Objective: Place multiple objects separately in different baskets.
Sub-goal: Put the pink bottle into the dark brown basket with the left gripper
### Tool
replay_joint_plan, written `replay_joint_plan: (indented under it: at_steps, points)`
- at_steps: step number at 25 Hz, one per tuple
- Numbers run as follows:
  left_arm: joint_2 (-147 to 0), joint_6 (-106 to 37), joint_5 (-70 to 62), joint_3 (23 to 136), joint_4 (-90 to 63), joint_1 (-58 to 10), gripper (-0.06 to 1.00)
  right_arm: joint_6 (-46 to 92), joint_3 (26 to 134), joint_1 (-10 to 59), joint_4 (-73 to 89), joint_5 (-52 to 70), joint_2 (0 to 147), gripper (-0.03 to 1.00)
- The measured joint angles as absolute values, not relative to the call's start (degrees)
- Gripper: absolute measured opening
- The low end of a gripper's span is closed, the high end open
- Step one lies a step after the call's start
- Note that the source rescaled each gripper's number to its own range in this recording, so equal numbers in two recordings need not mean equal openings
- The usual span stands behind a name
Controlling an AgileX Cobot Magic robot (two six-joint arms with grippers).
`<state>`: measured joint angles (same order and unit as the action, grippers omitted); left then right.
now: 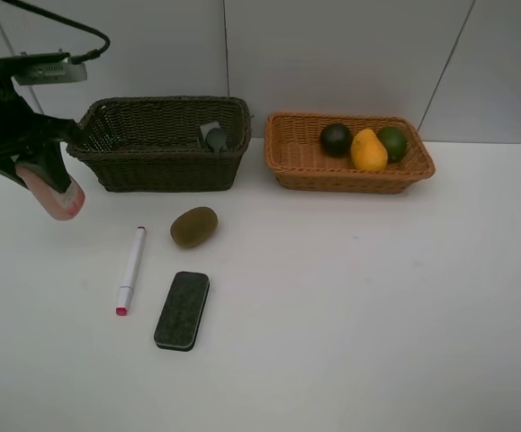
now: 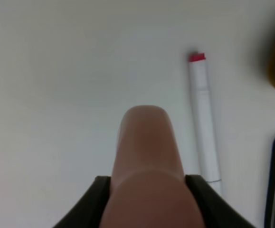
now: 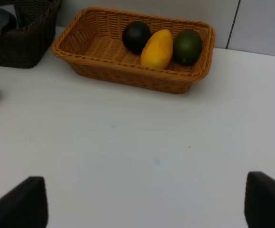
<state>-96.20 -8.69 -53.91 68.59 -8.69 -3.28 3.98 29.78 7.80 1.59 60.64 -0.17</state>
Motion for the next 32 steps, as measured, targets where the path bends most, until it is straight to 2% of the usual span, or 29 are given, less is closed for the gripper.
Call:
replay_joint_plan:
  at_steps: [9, 24, 32]
  points:
    - [-96.2, -8.6, -53.6, 80.2, -6.3, -3.3, 0.29, 4.0, 29.8, 7.8, 1.6, 60.6, -0.2, 1.0]
    - [-104.1, -8.6, -31.7, 81.2, 1.3, -3.3, 0.29, 4.0, 29.8, 7.8, 1.6, 60.6, -0.2, 1.0]
    - [-109.2, -8.6, -25.8, 81.2, -0.3, -3.3, 0.29, 4.0, 29.8, 7.8, 1.6, 60.6, -0.2, 1.0]
